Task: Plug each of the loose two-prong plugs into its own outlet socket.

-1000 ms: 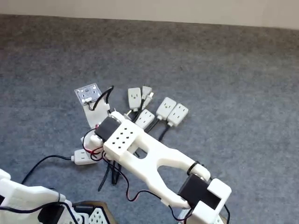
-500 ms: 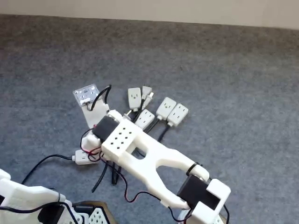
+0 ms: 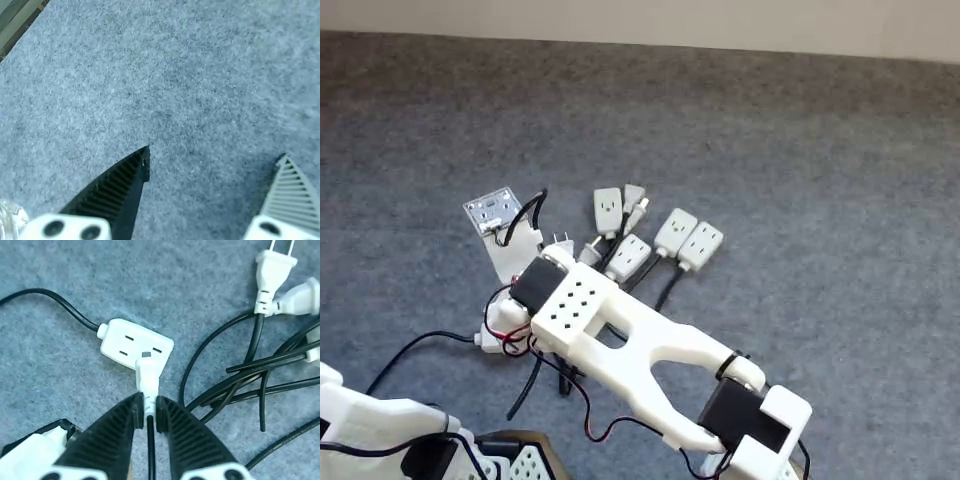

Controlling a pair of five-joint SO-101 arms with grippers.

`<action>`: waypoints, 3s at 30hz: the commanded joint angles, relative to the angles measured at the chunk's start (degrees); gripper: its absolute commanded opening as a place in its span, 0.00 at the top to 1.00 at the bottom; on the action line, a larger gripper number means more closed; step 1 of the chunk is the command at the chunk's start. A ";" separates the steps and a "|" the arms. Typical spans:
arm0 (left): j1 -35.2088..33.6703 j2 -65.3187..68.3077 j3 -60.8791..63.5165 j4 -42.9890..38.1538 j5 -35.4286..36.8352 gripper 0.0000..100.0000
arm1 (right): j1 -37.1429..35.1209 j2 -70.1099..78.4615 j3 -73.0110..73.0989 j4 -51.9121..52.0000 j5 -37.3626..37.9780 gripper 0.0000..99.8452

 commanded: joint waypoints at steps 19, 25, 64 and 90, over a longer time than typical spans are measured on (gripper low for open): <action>-0.57 0.31 -1.63 -1.05 0.44 0.65 | 1.27 -1.45 -2.24 2.24 -0.88 0.99; -0.57 0.31 -1.63 -1.05 0.44 0.65 | 1.27 -0.84 -2.24 1.45 -0.88 0.99; -2.24 0.31 -1.71 -1.14 0.44 0.65 | 5.05 11.74 -14.11 13.05 1.41 0.99; -2.24 0.40 -1.45 -1.14 0.44 0.65 | 3.03 15.87 -25.45 20.62 3.25 0.99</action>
